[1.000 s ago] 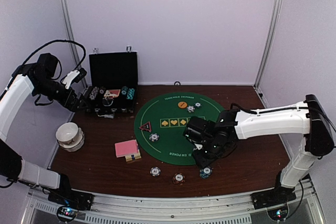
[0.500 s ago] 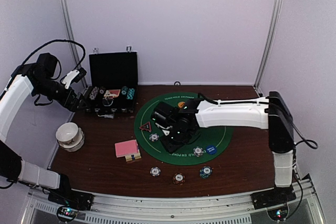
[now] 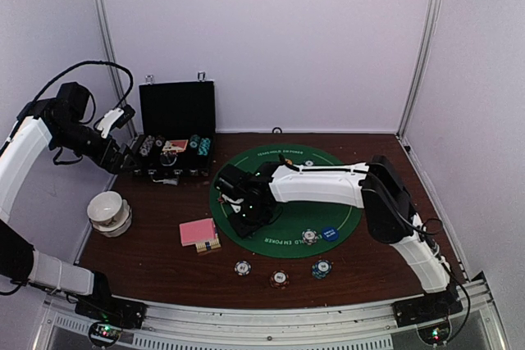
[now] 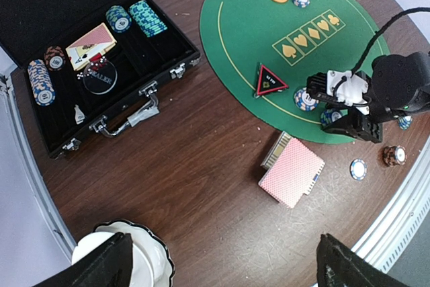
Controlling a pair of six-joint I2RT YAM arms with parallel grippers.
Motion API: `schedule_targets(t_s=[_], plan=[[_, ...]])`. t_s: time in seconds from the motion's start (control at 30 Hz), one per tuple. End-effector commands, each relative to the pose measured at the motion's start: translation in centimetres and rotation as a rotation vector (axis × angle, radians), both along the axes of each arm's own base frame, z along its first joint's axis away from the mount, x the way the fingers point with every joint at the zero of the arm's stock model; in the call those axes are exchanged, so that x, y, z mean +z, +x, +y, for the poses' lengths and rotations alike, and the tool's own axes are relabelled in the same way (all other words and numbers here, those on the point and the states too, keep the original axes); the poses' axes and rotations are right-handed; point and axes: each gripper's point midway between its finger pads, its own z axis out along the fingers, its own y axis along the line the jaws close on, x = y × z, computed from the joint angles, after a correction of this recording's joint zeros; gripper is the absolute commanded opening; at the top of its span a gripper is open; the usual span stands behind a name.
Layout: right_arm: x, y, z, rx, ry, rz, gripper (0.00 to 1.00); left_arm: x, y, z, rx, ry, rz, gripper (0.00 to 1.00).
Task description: Distribute texas hold em gaming equipment
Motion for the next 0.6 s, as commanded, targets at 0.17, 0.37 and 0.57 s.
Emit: schedule_targets(t_s=[0.17, 0.37, 0.57], plan=[[-0.4, 1.9, -0.3, -0.016, 0.002, -0.011, 0.53, 1.4, 0.0, -0.4, -0.018, -0.013, -0.045, 0.98], [1.7, 2.5, -0.3, -0.011, 0.028, -0.03, 0.65, 1.5, 0.0, -0.3, -0.017, -0.014, -0.05, 0.98], [6.8, 0.9, -0.9, 0.016, 0.095, -0.04, 0.65, 1.5, -0.1, -0.3, -0.015, -0.007, -0.053, 0.98]])
